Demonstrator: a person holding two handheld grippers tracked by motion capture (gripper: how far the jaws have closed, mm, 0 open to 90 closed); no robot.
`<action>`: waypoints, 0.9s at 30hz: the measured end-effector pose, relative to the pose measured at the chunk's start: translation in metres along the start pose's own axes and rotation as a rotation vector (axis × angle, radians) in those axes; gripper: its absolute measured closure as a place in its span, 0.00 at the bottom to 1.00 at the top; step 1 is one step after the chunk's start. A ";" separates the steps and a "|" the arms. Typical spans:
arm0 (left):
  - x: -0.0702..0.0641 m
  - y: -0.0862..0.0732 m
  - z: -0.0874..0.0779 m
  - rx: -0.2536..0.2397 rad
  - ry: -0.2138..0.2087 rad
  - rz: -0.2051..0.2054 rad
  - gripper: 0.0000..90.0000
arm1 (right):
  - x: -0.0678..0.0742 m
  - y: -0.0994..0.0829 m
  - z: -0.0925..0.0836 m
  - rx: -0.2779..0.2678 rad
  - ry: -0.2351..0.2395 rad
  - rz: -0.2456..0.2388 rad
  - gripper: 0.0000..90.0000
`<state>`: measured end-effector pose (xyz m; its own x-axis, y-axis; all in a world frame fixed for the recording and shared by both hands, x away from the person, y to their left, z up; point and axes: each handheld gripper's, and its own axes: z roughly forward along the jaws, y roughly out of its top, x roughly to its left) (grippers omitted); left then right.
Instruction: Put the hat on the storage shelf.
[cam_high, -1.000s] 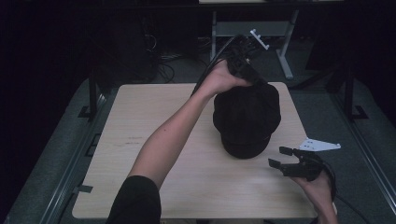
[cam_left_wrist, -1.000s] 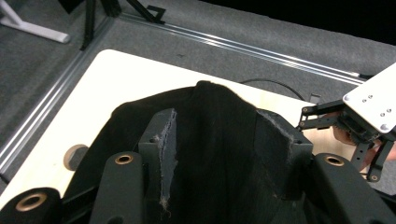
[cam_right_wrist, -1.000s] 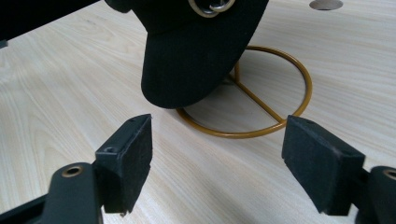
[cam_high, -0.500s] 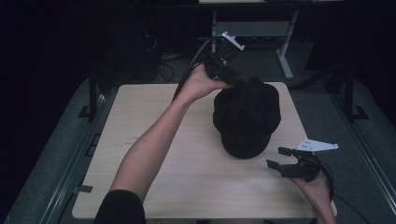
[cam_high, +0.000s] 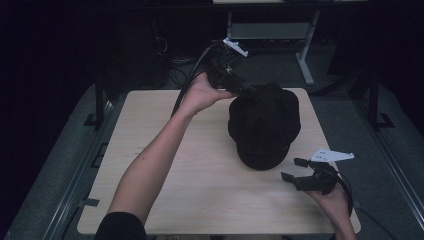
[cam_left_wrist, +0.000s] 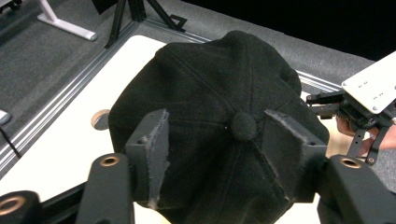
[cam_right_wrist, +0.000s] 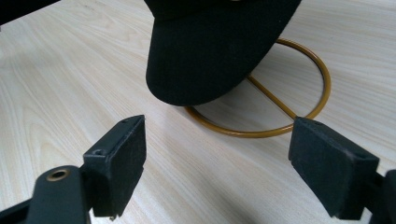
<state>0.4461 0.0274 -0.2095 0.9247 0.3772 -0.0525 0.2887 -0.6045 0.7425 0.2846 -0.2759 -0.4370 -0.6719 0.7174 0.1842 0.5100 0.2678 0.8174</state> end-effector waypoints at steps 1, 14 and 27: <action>0.000 -0.001 -0.002 0.003 0.002 0.006 0.44 | 0.000 0.000 0.000 0.000 -0.002 -0.001 0.21; -0.001 -0.028 -0.017 -0.011 0.040 -0.010 0.41 | 0.004 -0.001 0.002 0.016 -0.006 -0.012 0.21; -0.001 -0.054 -0.034 -0.044 0.039 -0.029 0.41 | 0.004 -0.002 0.005 0.033 -0.002 -0.016 0.21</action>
<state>0.4213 0.0836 -0.2268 0.9055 0.4215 -0.0493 0.3034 -0.5616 0.7698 0.2831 -0.2703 -0.4406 -0.6793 0.7140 0.1698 0.5165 0.3007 0.8018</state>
